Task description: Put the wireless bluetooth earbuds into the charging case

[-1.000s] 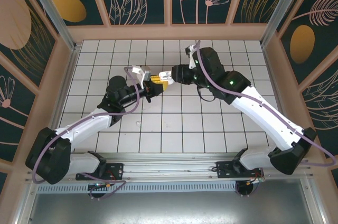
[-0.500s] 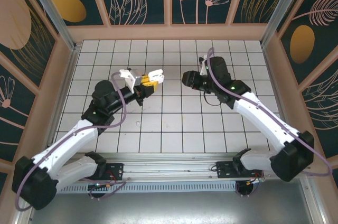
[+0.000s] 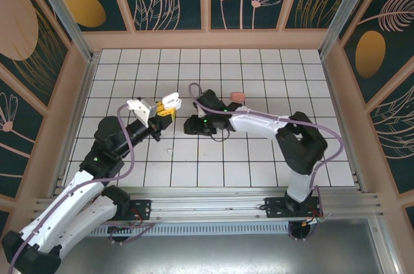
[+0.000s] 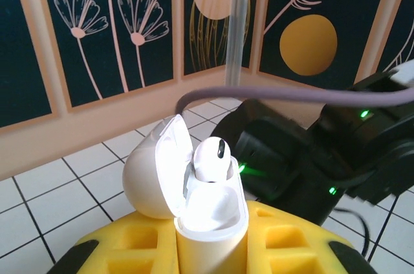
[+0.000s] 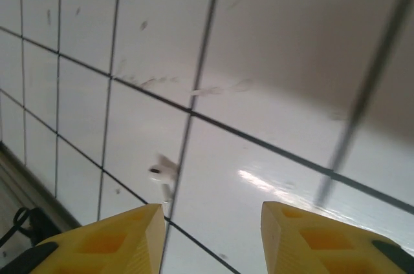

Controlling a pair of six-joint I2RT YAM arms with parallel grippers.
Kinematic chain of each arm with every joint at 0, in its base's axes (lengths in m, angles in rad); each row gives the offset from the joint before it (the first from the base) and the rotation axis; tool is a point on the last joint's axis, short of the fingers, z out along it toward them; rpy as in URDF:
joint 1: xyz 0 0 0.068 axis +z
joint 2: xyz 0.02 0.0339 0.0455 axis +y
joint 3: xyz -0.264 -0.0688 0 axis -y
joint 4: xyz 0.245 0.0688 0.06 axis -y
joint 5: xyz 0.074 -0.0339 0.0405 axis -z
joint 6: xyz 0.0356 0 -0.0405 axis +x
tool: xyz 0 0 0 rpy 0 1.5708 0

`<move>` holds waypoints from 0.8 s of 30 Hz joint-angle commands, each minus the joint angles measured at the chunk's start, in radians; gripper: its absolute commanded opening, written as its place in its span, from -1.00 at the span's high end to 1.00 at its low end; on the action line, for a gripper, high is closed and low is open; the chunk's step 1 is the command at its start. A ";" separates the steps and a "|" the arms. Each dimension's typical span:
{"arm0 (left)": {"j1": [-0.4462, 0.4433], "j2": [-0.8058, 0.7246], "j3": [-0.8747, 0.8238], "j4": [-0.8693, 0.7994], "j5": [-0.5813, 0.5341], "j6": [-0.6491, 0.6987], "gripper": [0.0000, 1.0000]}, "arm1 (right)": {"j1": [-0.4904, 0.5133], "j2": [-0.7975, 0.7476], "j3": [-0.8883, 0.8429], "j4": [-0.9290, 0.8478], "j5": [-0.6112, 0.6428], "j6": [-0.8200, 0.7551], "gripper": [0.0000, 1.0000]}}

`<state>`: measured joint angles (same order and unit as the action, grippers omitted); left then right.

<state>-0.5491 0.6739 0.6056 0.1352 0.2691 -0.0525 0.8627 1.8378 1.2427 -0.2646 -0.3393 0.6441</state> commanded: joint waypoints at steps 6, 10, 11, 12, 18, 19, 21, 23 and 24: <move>0.001 -0.097 0.049 -0.112 -0.054 0.039 0.92 | 0.127 0.201 0.222 -0.112 0.011 0.036 0.07; 0.000 -0.122 0.047 -0.127 -0.052 0.043 0.92 | 0.148 0.264 0.299 -0.169 0.035 0.033 0.07; 0.000 -0.127 0.044 -0.132 -0.052 0.046 0.92 | 0.152 0.281 0.323 -0.190 0.046 0.029 0.07; 0.001 -0.133 0.042 -0.138 -0.054 0.049 0.92 | 0.158 0.298 0.348 -0.210 0.056 0.025 0.07; 0.001 -0.171 0.034 -0.154 -0.062 0.050 0.93 | 0.192 0.389 0.493 -0.361 0.147 0.011 0.07; 0.001 -0.177 0.031 -0.154 -0.064 0.049 0.93 | 0.196 0.402 0.511 -0.383 0.162 0.011 0.07; 0.000 -0.188 0.029 -0.157 -0.067 0.052 0.92 | 0.206 0.419 0.547 -0.421 0.192 0.008 0.07; 0.001 -0.195 0.027 -0.161 -0.070 0.052 0.92 | 0.214 0.436 0.577 -0.451 0.209 0.005 0.07; 0.000 -0.197 0.029 -0.163 -0.070 0.052 0.93 | 0.218 0.444 0.591 -0.466 0.215 0.004 0.06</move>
<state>-0.5453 0.4892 0.6197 -0.0341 0.2005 -0.0177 1.0576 2.2520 1.7798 -0.6178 -0.1883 0.6640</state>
